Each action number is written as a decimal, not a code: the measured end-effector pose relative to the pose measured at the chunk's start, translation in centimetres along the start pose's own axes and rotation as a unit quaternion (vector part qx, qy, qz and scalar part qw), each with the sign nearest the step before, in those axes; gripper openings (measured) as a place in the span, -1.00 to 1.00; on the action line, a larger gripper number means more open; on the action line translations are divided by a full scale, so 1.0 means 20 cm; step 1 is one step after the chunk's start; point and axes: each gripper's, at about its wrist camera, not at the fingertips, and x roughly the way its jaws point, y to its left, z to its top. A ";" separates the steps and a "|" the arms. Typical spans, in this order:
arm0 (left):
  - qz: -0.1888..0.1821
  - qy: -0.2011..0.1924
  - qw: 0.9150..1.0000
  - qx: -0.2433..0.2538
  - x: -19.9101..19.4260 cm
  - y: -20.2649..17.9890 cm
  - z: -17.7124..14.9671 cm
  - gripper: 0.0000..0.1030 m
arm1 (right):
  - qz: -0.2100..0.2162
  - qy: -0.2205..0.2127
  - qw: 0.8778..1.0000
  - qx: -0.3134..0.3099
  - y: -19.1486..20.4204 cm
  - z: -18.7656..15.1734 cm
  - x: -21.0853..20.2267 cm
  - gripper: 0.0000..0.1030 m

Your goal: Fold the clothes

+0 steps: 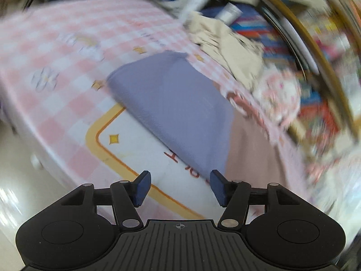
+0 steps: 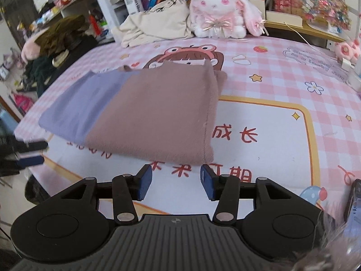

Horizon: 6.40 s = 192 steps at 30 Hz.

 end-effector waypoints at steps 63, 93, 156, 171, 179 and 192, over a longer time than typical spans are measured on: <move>-0.066 -0.066 0.977 -0.191 0.20 0.74 0.71 -0.59 | -0.074 0.004 0.997 0.004 0.50 0.05 0.34 -0.39; 0.021 -0.137 0.978 -0.153 0.08 0.49 0.55 -0.72 | 0.067 0.023 0.988 -0.135 0.28 0.07 0.31 -0.42; 0.049 0.016 0.911 0.408 0.19 -0.66 -0.33 0.26 | 0.212 0.072 0.974 0.032 0.07 0.46 0.51 -0.45; 0.053 0.011 0.922 0.383 0.18 -0.69 -0.32 0.34 | 0.161 0.029 0.986 0.002 -0.02 0.42 0.45 0.03; 0.089 -0.062 0.932 0.346 0.09 -0.70 -0.26 0.67 | 0.155 -0.022 0.987 -0.034 -0.03 0.45 0.17 0.20; 0.124 -0.136 0.947 0.265 -0.04 -0.63 -0.20 0.76 | 0.197 -0.015 0.977 -0.074 0.11 0.39 0.23 -0.87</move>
